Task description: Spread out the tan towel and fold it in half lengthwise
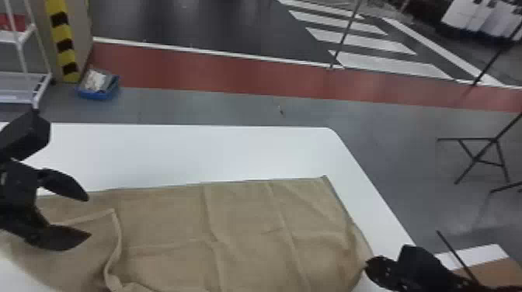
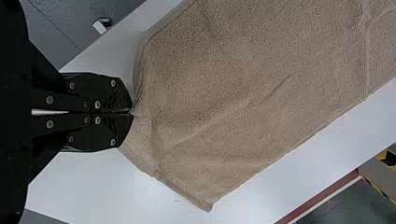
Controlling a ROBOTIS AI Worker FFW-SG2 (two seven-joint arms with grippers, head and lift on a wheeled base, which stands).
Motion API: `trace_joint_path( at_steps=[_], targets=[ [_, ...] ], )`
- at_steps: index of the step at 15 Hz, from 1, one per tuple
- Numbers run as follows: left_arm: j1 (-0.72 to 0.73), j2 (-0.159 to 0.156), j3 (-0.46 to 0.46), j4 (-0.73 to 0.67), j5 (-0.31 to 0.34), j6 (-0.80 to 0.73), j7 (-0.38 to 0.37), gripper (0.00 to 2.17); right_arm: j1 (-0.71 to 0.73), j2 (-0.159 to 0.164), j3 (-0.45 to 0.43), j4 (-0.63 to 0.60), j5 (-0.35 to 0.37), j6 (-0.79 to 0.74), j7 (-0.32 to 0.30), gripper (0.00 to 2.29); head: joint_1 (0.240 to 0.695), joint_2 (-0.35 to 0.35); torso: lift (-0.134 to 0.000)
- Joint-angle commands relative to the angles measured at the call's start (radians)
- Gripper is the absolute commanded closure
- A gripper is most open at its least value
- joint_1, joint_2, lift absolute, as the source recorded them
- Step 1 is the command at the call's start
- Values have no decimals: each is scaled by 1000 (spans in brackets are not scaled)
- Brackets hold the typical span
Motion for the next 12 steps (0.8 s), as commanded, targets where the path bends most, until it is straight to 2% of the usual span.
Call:
trace_joint_path(
  at_steps=[1,3,6,10,12],
  targets=[
    [-57,-40,-56,82,0,41,7,265,2,6,1,4,10,-3,0,1420,695,-344,-128],
    [-103,-72,-86,143,-1,50,16,265,3,8,3,5,14,-6,-2,1420,695,-350,-128],
    [-155,-98,-128,225,-20,50,19,356,12,9,1,5,14,-6,-5,1420,695,-350,-128],
    [-203,-97,-146,317,-43,47,30,539,23,9,-14,5,14,-15,-9,1420,695,-350,-128],
    [-209,-95,-148,335,-70,44,47,549,25,9,-14,5,11,-15,-9,1420,695,-350,-128]
  ],
)
